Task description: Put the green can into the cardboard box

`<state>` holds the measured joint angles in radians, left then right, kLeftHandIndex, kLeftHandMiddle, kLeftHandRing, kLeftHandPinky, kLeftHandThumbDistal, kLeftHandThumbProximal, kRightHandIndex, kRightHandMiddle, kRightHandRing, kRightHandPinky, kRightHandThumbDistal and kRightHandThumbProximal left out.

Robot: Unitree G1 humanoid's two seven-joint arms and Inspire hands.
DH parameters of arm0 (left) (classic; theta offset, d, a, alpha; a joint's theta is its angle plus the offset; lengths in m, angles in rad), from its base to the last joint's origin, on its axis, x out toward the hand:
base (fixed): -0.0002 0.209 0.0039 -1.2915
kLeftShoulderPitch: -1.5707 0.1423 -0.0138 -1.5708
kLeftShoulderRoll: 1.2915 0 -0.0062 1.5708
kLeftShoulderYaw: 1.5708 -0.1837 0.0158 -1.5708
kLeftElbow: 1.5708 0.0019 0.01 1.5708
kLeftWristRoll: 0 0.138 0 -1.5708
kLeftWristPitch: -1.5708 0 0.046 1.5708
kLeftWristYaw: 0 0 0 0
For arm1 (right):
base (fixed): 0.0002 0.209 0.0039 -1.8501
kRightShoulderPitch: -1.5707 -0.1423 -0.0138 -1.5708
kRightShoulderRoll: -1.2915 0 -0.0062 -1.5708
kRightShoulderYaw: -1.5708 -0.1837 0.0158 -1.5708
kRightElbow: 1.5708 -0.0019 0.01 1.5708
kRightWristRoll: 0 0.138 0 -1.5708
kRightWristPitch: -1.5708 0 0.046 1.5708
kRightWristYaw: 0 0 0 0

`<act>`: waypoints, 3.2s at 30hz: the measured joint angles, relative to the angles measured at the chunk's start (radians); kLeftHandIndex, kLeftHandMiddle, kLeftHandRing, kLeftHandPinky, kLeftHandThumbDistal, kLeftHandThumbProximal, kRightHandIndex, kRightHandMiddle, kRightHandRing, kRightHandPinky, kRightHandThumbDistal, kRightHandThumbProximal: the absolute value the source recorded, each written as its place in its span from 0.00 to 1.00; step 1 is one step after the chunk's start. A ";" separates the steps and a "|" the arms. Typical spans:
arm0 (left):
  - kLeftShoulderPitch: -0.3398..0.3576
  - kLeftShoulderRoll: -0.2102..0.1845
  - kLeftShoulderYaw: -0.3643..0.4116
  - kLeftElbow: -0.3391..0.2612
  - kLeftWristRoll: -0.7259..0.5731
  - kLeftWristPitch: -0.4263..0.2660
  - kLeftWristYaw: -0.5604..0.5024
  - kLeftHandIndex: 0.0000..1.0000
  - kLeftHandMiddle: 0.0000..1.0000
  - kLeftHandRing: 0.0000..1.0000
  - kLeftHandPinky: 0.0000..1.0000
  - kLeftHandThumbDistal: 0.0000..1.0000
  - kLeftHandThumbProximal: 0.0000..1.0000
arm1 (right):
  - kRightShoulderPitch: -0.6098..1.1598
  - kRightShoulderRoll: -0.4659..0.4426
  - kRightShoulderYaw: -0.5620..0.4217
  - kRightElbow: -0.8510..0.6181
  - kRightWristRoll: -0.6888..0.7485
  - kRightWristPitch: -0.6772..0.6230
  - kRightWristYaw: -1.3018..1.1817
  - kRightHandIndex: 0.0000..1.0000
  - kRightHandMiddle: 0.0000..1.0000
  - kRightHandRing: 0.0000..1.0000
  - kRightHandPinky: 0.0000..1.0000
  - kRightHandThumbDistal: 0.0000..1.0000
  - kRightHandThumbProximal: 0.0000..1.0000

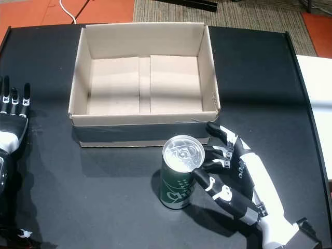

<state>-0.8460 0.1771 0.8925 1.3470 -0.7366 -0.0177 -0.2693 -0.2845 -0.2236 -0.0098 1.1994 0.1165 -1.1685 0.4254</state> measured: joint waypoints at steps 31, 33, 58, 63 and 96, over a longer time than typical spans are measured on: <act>0.000 0.000 0.005 0.000 0.000 0.000 0.004 0.49 0.26 0.42 0.82 0.73 0.96 | -0.020 -0.080 0.033 -0.026 -0.519 -0.111 -0.422 0.65 0.78 0.88 0.99 1.00 0.70; 0.000 0.000 0.005 0.000 0.000 0.000 0.004 0.49 0.25 0.40 0.81 0.74 0.98 | -0.028 -0.092 0.060 -0.026 -0.571 -0.111 -0.493 0.65 0.77 0.87 0.99 1.00 0.69; 0.000 -0.003 0.011 0.000 0.000 0.001 -0.011 0.49 0.28 0.43 0.84 0.82 0.94 | -0.258 0.138 -0.091 0.053 0.049 0.305 0.434 0.47 0.61 0.69 0.80 1.00 0.50; 0.000 -0.003 0.012 0.000 0.000 0.000 -0.011 0.48 0.25 0.43 0.88 0.84 0.96 | -0.304 0.189 -0.125 0.052 0.091 0.511 0.543 0.37 0.46 0.54 0.69 1.00 0.39; -0.005 -0.005 0.019 0.000 -0.001 -0.006 -0.001 0.46 0.20 0.39 0.80 0.88 0.99 | -0.394 0.136 0.011 0.010 -0.323 -0.051 -0.065 0.00 0.00 0.00 0.03 0.50 0.73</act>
<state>-0.8512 0.1718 0.9118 1.3467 -0.7373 -0.0240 -0.2704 -0.6783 -0.0873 0.0015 1.2092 -0.2060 -1.2197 0.3608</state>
